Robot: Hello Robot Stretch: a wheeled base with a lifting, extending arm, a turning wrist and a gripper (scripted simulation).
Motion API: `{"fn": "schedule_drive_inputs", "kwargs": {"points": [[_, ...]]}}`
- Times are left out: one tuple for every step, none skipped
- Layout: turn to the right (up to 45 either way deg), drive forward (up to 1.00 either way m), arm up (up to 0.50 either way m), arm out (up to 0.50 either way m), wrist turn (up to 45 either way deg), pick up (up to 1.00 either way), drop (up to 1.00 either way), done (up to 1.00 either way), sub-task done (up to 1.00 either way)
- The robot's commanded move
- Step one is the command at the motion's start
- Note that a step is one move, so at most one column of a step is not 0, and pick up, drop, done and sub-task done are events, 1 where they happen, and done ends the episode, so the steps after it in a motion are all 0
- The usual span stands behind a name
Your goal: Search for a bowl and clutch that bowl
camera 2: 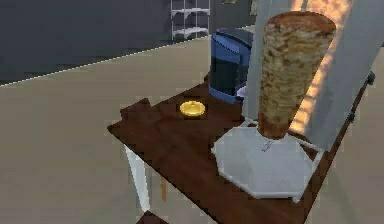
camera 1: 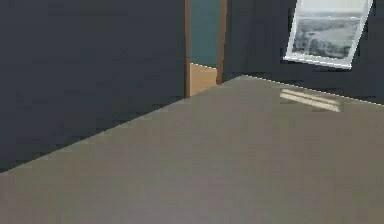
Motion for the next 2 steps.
{"fn": "schedule_drive_inputs", "kwargs": {"points": [[9.0,0.00,0.00,0.00,0.0,0.00,0.00,0.00,0.00],[0.0,0.40,0.00,0.00,0.0,0.00,0.00,0.00,0.00]]}}
